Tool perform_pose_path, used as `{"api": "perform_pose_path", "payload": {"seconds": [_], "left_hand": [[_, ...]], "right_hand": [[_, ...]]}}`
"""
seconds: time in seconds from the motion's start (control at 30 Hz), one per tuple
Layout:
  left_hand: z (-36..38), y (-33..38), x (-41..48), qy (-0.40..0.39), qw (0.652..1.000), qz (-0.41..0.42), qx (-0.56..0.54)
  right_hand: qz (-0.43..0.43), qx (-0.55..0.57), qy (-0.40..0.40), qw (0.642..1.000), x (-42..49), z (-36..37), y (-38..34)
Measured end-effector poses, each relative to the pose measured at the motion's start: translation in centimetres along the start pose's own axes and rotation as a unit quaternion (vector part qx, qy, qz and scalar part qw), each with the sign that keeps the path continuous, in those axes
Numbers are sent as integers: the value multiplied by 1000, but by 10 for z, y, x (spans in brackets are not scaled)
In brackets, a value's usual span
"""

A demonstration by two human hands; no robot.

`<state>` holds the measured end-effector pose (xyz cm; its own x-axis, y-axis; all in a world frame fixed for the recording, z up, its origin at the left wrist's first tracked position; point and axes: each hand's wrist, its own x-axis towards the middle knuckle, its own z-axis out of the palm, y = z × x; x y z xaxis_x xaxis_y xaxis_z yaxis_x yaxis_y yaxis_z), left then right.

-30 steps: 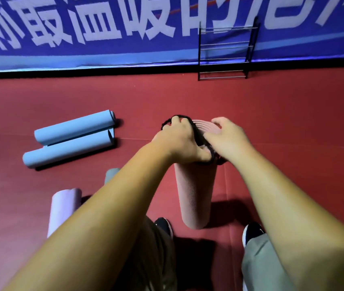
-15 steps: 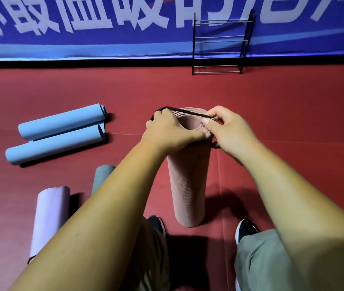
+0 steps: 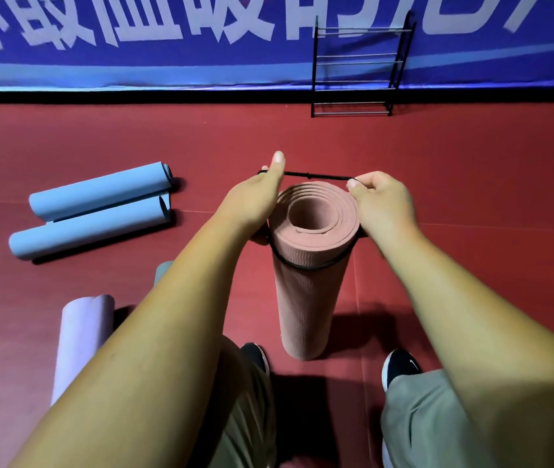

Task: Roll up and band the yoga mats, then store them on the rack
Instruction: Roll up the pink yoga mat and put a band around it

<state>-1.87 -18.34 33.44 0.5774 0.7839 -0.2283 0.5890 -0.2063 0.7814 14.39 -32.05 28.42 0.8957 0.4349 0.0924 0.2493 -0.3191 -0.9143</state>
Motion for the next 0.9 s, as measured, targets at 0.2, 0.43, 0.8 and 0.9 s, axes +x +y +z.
{"api": "perform_pose_path", "payload": {"seconds": [0.2,0.43,0.8,0.9], "left_hand": [[1,-21,25,-68,965,-127,-221],[19,-63,34,-51,963,-183,-191],[103,-120,61,-60,954,-215,-202],[119,-143,64,-57,953,-219,-200]], "right_hand": [[148,125,-130,972,-5,11,3],[247,92,-130,956,6,49,45],[247,-12,-158,956,17,74,134],[233,-26,-142,962,11,88,159]]}}
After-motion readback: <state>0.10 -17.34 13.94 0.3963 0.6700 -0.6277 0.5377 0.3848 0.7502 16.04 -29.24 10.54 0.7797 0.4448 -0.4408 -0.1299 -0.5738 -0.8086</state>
